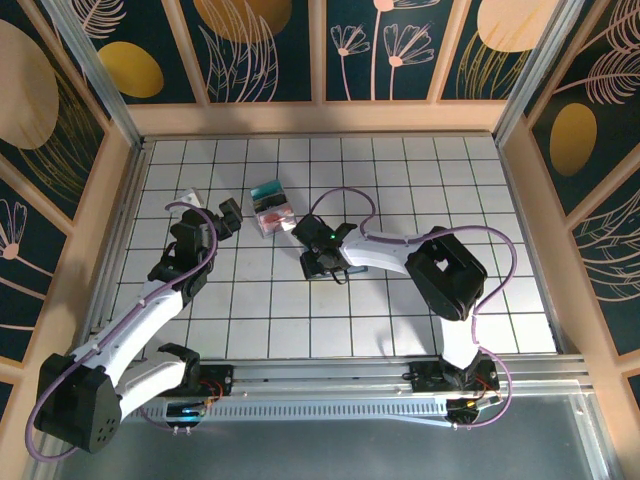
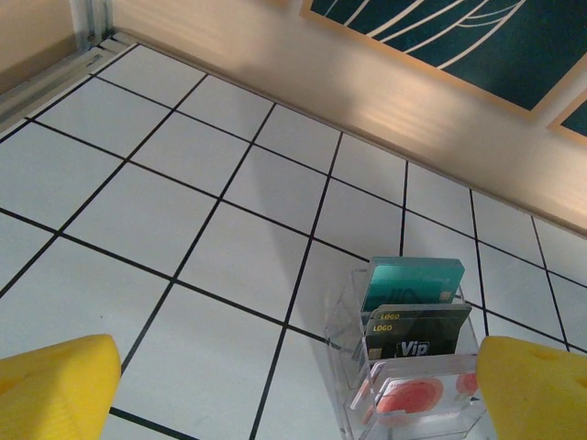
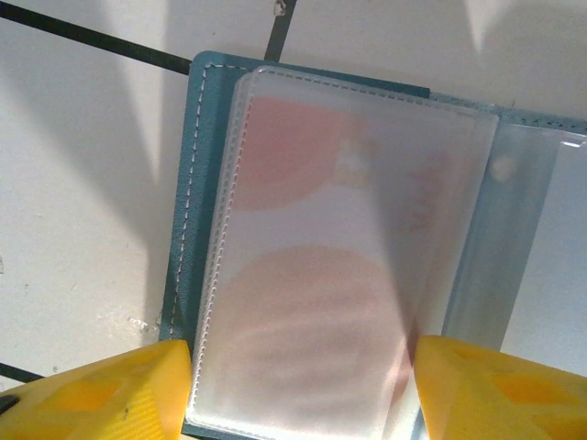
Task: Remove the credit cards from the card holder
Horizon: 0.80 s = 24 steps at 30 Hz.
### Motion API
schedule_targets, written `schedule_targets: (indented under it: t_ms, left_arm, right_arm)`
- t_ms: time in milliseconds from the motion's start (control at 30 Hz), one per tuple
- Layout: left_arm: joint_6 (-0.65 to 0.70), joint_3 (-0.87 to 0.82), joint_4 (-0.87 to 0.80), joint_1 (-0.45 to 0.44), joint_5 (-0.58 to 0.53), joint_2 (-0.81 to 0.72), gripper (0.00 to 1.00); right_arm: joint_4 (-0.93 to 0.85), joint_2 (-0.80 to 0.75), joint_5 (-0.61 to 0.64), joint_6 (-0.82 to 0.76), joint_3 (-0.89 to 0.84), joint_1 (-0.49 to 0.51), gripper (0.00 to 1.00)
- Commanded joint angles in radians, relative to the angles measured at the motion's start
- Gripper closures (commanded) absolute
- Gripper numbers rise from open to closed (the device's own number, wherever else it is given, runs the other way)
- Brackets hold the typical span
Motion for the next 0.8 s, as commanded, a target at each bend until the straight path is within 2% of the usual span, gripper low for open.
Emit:
schedule_targets:
  t_ms: [0, 133, 600, 767]
  left_arm:
    - [-0.010, -0.005, 0.025, 0.007, 0.007, 0.003, 0.01]
    - [-0.007, -0.006, 0.022, 0.007, 0.009, 0.003, 0.01]
    - [-0.002, -0.003, 0.009, 0.007, -0.002, -0.007, 0.01]
    - [0.003, -0.003, 0.012, 0.007, 0.005, -0.028, 0.01]
  right_arm:
    - [-0.010, -0.010, 0.021, 0.007, -0.005, 0.004, 0.34]
    - [-0.011, 0.010, 0.025, 0.011, -0.015, 0.001, 0.35]
    - [0.012, -0.011, -0.017, 0.016, -0.050, -0.002, 0.64]
    - [0.026, -0.055, -0.063, -0.003, -0.072, 0.002, 0.68]
